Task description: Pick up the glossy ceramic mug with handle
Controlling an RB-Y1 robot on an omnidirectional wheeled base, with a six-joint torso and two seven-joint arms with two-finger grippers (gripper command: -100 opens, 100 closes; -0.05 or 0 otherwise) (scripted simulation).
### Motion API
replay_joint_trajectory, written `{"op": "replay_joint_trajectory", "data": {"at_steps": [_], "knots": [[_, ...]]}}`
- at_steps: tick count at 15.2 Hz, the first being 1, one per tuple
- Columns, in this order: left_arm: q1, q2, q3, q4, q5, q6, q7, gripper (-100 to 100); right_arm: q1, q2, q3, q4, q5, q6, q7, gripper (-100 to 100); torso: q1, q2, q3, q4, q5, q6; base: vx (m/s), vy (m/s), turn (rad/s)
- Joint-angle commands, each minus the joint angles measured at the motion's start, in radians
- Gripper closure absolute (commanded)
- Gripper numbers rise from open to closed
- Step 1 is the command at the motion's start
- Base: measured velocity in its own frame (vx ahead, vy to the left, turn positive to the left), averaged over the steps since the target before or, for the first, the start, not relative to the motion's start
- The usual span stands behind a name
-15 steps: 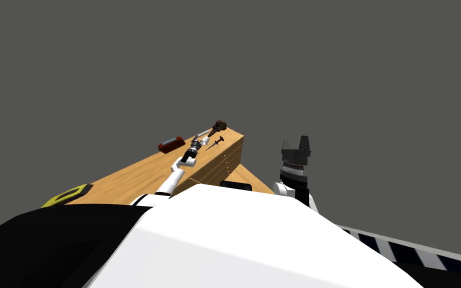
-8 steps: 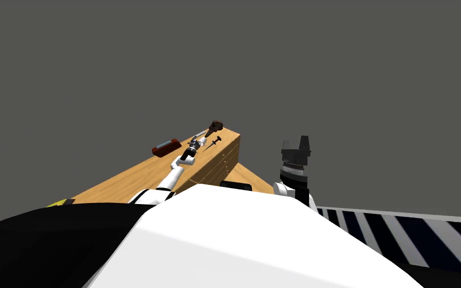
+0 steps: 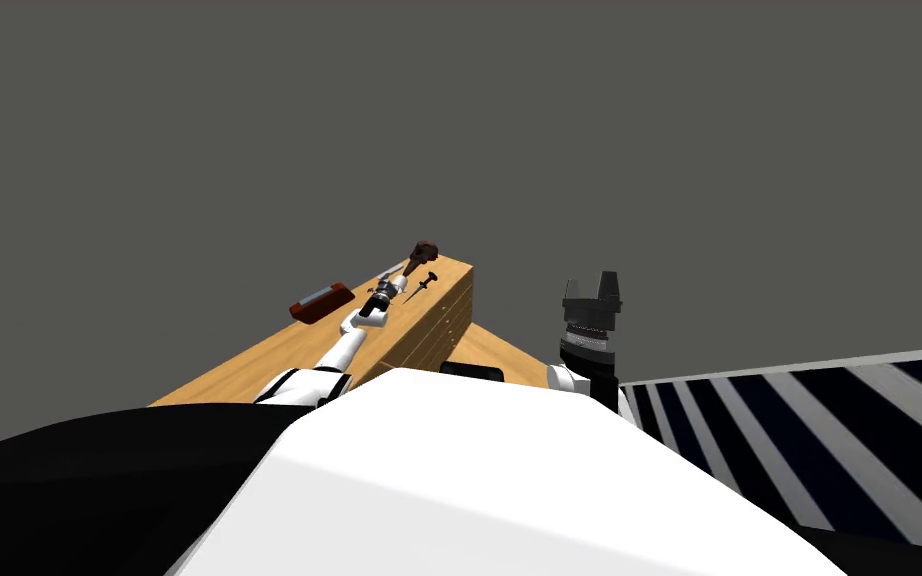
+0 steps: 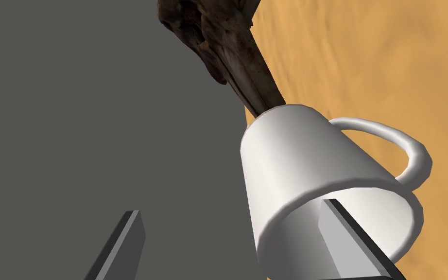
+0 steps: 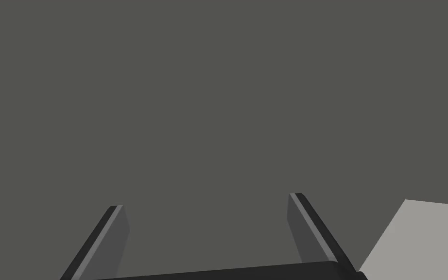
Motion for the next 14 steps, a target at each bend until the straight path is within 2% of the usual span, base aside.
{"op": "replay_joint_trajectory", "data": {"at_steps": [1,2,3,5,6,7,11,13,14], "knots": [[-0.016,0.004,0.001,0.031,0.005,0.013,0.009,-100,0.0,0.0,0.0,0.0,0.0,0.0,0.0,0,0.0,0.0,0.0,0.0,0.0,0.0,-0.058,0.044,-0.185],[-0.004,0.003,0.001,0.012,0.003,0.004,0.004,-100,0.0,0.0,0.0,0.0,0.0,0.0,0.0,0,0.0,0.0,0.0,0.0,0.0,0.0,-0.035,0.028,-0.076],[-0.036,-0.005,0.021,0.046,-0.004,0.015,-0.008,-100,0.0,0.0,0.0,0.0,0.0,0.0,0.0,0,-0.001,-0.001,0.0,0.0,0.0,-0.001,-0.023,0.026,-0.138],[-0.061,-0.011,0.037,0.071,-0.009,0.023,-0.019,-100,0.0,0.0,0.0,0.0,0.0,0.0,0.0,0,-0.001,-0.002,-0.001,0.0,0.0,0.0,-0.028,0.032,-0.186],[-0.046,-0.005,0.022,0.059,-0.005,0.013,-0.008,-100,0.0,0.0,0.0,0.0,0.0,0.0,0.0,0,-0.001,-0.002,-0.001,0.0,0.0,0.0,-0.019,0.023,-0.07],[-0.051,-0.005,0.024,0.065,-0.005,0.013,-0.01,100,0.0,0.0,0.0,0.0,0.0,0.0,0.0,0,-0.002,-0.003,-0.002,-0.001,0.0,-0.001,-0.007,0.009,-0.004],[-0.051,-0.005,0.024,0.065,-0.006,0.012,-0.011,100,0.0,0.0,0.0,0.0,0.0,0.0,0.0,0,-0.004,-0.004,-0.002,-0.001,-0.001,-0.001,-0.002,0.0,0.0],[-0.011,0.002,0.005,0.02,0.002,0.008,0.003,100,0.0,0.0,0.0,0.0,0.0,0.0,0.0,0,-0.004,-0.004,-0.002,-0.001,0.0,-0.003,0.022,-0.025,0.196],[-0.027,-0.001,0.014,0.034,-0.002,0.013,-0.005,100,0.001,0.0,0.0,0.0,0.0,0.0,0.0,0,-0.004,-0.004,-0.002,-0.001,0.0,-0.004,0.018,-0.029,0.114]]}}
